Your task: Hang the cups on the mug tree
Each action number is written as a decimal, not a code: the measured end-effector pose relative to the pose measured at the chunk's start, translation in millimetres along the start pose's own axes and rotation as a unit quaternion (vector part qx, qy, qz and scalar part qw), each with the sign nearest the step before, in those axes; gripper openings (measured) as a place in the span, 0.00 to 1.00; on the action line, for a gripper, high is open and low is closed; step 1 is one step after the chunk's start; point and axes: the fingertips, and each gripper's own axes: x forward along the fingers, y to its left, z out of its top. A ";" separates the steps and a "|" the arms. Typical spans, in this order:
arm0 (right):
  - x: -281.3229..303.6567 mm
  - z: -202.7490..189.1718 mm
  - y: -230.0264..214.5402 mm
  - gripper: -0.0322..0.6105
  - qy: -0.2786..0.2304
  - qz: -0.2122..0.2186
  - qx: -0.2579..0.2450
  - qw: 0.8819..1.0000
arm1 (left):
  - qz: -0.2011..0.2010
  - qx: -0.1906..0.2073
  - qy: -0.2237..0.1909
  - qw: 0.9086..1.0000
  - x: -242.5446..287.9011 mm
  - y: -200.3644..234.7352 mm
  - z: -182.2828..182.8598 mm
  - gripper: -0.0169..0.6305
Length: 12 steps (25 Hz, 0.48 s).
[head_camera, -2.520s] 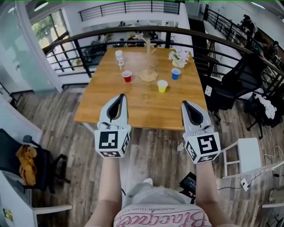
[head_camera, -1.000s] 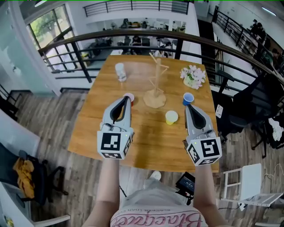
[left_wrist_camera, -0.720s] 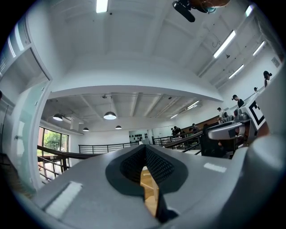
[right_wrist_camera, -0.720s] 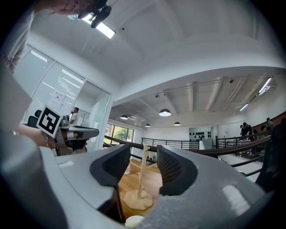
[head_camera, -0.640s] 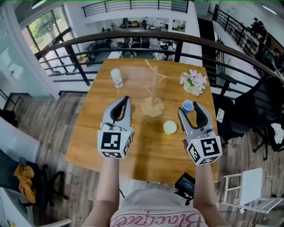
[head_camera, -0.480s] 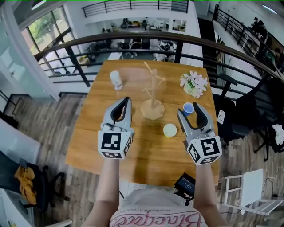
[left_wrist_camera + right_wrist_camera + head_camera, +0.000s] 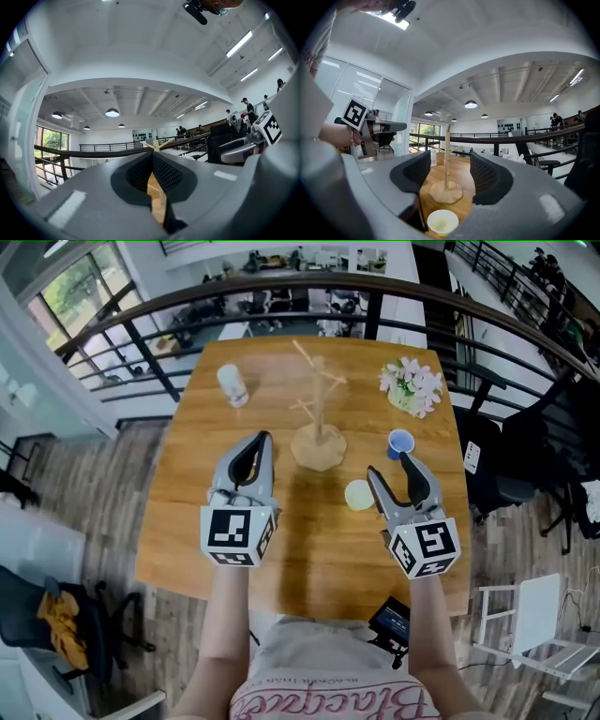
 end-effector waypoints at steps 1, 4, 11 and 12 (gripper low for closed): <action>0.1 -9.4 0.4 0.46 0.008 0.000 0.005 1.000 | -0.002 -0.003 0.005 1.000 1.2 -1.0 -5.1 0.05; 0.7 -37.4 0.7 0.49 0.031 -0.003 0.019 0.999 | -0.007 -0.009 0.020 1.000 4.5 -3.8 -21.0 0.05; 3.1 -93.5 4.6 0.56 0.072 -0.004 0.043 0.996 | -0.022 -0.017 0.053 0.998 13.8 -7.7 -52.9 0.05; 3.5 -100.5 5.9 0.58 0.077 -0.005 0.046 0.996 | -0.024 -0.018 0.058 0.998 14.8 -7.8 -57.3 0.05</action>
